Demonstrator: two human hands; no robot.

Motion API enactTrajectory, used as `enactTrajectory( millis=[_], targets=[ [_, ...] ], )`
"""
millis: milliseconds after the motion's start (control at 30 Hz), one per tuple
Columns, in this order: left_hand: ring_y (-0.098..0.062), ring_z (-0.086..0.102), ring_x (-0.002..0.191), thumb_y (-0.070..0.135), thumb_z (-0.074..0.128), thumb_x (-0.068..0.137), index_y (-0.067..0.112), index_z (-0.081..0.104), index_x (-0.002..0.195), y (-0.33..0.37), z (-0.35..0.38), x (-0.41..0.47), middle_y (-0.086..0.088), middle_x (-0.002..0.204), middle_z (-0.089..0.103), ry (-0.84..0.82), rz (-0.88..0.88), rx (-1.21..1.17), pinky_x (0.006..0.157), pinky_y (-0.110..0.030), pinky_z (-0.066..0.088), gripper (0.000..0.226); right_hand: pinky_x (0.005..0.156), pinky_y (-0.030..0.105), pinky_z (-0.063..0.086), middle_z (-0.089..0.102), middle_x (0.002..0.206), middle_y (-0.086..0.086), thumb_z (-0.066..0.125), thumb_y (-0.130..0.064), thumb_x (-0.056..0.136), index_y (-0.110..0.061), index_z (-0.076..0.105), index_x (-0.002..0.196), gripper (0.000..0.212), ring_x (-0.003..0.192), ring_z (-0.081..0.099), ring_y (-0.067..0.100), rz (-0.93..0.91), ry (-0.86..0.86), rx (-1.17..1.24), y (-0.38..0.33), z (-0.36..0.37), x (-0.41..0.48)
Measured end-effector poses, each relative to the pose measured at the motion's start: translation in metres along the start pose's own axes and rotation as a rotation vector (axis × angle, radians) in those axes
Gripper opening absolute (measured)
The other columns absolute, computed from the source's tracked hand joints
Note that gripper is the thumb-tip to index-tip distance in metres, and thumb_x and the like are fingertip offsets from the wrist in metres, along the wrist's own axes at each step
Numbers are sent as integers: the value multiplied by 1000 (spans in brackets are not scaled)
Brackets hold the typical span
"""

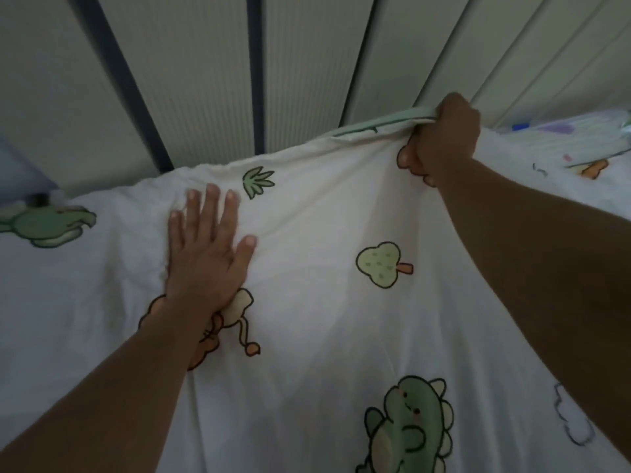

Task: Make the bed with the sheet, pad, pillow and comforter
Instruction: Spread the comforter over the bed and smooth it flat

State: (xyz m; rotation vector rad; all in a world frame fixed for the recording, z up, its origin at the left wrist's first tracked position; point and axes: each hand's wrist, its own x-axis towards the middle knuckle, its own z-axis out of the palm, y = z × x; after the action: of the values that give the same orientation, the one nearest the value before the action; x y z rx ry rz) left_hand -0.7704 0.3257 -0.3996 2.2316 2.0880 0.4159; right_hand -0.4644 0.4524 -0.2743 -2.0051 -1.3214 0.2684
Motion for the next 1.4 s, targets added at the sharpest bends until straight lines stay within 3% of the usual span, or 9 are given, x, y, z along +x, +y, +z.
enactTrajectory(
  millis=[67, 133, 267, 500, 667, 800, 1000, 1100, 1400],
  targets=[
    [-22, -20, 145, 57, 12, 92, 28, -11, 151, 0, 1, -1, -1, 159, -17, 3, 2, 11, 117, -46, -11, 69, 71, 29, 54, 57, 108, 13, 47, -35, 90, -13, 42, 128, 44, 90, 62, 30, 83, -125, 154, 5, 16, 1],
    [-24, -17, 145, 58, 11, 92, 29, -10, 151, -2, 3, 1, -2, 159, -15, 2, -5, 29, 118, -49, -8, 69, 110, 50, 32, 29, 151, 12, 32, -70, 83, -33, 6, 147, 78, 135, 35, 38, 75, -415, -129, 30, 41, -7],
    [-27, -8, 147, 62, 7, 90, 33, -6, 151, -3, 8, 3, -3, 161, -3, -24, -22, 53, 118, -49, -4, 68, 112, 63, -6, -14, 160, -7, -4, -79, 81, -43, -7, 149, 76, 145, -17, 35, -124, -693, -657, 52, 68, -21],
    [-30, 9, 146, 65, 12, 88, 36, 9, 151, -6, 6, 8, -4, 159, 15, -18, -32, 62, 119, -47, 2, 69, 116, 56, -7, 0, 161, 1, 12, -51, 101, -31, 7, 152, 56, 146, -10, 37, -142, -634, -745, 24, 64, -32],
    [-27, 0, 147, 67, 8, 88, 39, -1, 150, -6, 7, 8, -2, 160, 6, -67, -41, 74, 119, -46, -4, 69, 114, 57, 14, 20, 156, 7, 21, -36, 102, -24, 23, 148, 48, 141, 18, 39, -285, -469, -657, 6, 77, -57],
    [-21, -13, 146, 65, 15, 92, 44, -9, 147, -7, 1, 17, 4, 160, -9, -227, -79, 3, 117, -42, -11, 64, 115, 54, 7, 12, 160, -3, 25, -37, 102, -32, 17, 151, 49, 146, 8, 26, -390, -516, -534, -16, 76, -112],
    [-8, 8, 145, 16, 48, 98, 22, 12, 151, -33, -72, -10, 7, 159, 9, -162, -273, -961, 119, -27, 4, 64, 116, 51, 1, 9, 160, -7, 22, -38, 103, -34, 15, 151, 48, 148, 3, 21, -421, -654, -473, -55, 57, -182],
    [-3, 24, 137, 12, 51, 96, 19, 32, 146, -61, -106, -75, 11, 148, 31, 47, -328, -874, 112, -14, 13, 54, 117, 48, 3, 12, 160, -5, 22, -36, 104, -31, 18, 151, 47, 148, 6, 20, -432, -698, -384, -91, 69, -223],
    [-25, 19, 145, 1, 48, 91, 4, 38, 142, -244, -168, -168, -12, 151, 34, 230, -465, -215, 116, -31, 11, 52, 112, 63, 1, -6, 161, -7, 18, -46, 101, -39, 1, 151, 53, 147, -10, 26, -528, -842, -338, -210, 168, -370]
  ],
)
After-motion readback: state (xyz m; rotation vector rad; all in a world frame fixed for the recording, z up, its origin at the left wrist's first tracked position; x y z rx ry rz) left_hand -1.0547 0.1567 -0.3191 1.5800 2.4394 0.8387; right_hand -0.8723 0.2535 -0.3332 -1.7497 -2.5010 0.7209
